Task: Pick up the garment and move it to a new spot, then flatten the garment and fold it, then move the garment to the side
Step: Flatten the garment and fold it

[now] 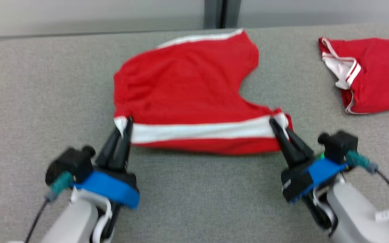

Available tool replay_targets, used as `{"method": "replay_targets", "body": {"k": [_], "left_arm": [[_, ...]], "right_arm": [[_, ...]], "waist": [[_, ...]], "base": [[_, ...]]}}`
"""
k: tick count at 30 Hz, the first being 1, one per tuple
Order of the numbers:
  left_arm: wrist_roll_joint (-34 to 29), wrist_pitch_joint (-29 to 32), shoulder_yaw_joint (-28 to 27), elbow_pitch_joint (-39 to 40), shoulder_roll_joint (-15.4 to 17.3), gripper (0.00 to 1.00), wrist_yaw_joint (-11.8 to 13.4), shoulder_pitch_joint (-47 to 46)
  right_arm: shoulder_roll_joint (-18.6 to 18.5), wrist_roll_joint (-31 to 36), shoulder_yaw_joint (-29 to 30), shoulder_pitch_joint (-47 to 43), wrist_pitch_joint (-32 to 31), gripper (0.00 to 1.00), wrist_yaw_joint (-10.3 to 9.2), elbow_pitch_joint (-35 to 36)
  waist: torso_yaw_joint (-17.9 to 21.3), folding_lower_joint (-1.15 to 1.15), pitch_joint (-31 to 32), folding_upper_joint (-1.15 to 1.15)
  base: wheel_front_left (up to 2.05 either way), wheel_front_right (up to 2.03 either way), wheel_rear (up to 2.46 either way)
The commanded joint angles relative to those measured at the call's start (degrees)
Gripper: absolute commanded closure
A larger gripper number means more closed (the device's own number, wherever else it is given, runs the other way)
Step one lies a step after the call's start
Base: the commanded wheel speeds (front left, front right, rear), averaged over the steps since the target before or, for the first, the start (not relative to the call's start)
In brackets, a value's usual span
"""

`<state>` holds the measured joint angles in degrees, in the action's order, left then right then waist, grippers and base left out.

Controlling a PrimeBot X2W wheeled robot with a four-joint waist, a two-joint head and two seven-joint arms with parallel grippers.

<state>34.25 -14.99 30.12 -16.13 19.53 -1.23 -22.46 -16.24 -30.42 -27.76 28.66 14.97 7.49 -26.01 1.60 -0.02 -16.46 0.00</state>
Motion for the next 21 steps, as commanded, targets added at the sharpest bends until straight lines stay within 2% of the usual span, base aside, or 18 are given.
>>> {"method": "replay_targets", "body": {"k": [1,6,13,21], "left_arm": [[-0.5,-0.2,-0.2,1.6,-0.2,1.0,0.5,4.2],[-1.3,-0.2,0.2,4.8,-0.5,1.0,2.0,12.8],[-1.5,-0.2,1.5,7.6,-0.8,1.0,2.8,20.8],[-1.7,-0.3,1.6,8.3,-0.6,1.0,3.2,23.0]], "right_arm": [[-0.4,-0.3,0.8,-5.1,0.3,1.0,0.01,1.9],[-0.3,0.7,2.0,-15.5,0.1,1.0,0.01,6.2],[1.7,2.1,6.5,-27.7,-2.4,1.0,0.01,13.4],[3.6,4.0,10.8,-32.8,-6.0,1.0,0.01,18.7]], "waist": [[0.5,0.02,2.4,0.0],[-0.1,0.02,5.5,0.0],[-1.1,0.02,8.5,0.0],[-1.6,0.02,10.2,0.0]], "base": [[0.0,0.0,0.0],[0.0,0.0,0.0],[0.0,0.0,0.0],[0.0,0.0,0.0]]}}
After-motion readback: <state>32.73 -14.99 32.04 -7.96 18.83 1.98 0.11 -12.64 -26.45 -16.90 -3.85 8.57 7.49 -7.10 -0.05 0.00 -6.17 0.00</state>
